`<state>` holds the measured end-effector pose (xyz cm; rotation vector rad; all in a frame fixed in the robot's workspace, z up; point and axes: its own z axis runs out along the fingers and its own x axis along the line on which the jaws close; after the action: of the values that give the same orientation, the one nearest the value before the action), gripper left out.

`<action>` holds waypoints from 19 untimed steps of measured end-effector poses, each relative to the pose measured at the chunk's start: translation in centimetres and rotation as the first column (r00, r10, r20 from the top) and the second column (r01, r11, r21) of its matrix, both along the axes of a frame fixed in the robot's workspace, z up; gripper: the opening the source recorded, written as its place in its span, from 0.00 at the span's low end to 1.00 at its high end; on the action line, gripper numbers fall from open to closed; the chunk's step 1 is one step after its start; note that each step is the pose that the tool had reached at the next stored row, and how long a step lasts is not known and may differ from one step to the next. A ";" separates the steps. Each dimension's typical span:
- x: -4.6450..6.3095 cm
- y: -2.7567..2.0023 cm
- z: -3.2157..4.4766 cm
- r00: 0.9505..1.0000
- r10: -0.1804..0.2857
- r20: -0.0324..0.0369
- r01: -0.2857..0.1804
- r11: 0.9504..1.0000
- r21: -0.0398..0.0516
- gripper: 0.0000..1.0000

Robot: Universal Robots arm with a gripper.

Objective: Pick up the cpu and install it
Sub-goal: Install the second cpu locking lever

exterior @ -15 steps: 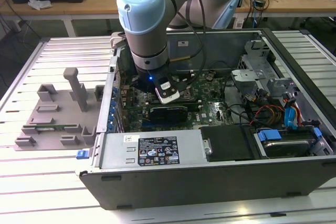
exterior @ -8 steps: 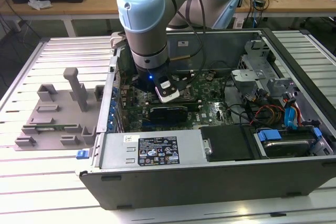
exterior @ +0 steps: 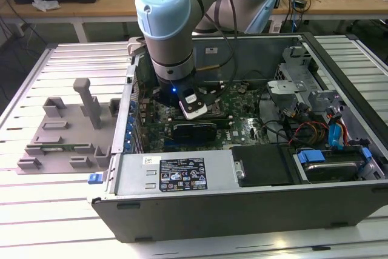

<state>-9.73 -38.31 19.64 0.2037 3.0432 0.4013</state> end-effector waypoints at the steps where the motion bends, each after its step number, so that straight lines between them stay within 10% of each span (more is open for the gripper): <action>1: 0.0 0.00 0.52 1.000 0.000 0.000 0.000 1.000 -0.003 0.11; 6: 0.0 0.01 3.00 1.000 0.000 0.000 0.000 0.999 -0.035 0.11; 8: 0.3 0.01 3.15 1.000 -0.005 0.000 0.005 0.997 -0.080 0.11; 19: 4.9 0.38 3.09 1.000 -0.017 -0.006 0.016 0.996 -0.086 0.11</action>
<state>-4.79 -37.94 22.74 0.2253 3.0554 0.2681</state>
